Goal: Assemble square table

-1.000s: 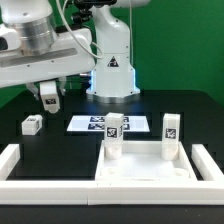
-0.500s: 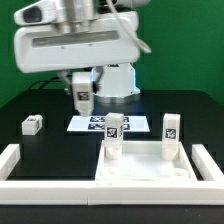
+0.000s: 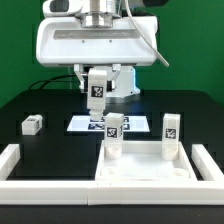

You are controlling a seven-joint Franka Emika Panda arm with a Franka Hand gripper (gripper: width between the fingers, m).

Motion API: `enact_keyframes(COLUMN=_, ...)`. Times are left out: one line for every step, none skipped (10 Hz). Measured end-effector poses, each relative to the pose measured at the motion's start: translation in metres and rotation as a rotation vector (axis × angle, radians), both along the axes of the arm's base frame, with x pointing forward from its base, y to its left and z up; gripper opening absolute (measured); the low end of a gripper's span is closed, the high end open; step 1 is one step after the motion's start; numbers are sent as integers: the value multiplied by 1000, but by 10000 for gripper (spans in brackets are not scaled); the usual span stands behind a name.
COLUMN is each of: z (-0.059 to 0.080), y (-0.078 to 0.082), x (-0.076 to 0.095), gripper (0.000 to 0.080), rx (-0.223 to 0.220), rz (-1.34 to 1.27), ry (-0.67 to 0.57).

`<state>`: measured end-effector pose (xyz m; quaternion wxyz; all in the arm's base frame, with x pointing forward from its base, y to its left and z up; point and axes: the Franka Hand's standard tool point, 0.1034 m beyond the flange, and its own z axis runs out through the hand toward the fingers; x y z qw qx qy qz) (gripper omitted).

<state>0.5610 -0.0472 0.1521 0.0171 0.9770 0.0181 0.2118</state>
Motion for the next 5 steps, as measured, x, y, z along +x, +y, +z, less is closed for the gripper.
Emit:
enact_keyframes(z=-2, y=-3, x=-2, gripper=285, rx=-14, rz=-3, ry=-22)
enact_keyframes(z=-3, y=1, x=-2, gripper=286, rx=-7, rz=-11, ry=-22)
enact_keyframes(z=-6, y=26, x=2, gripper=286, rx=43, rz=-63, ry=-15)
enact_keyframes(z=-11, y=52, x=15, gripper=287, rx=72, rz=-77, ry=-17)
enact_keyframes(z=-24, y=76, x=30, gripper=287, rx=93, rz=-90, ry=-15)
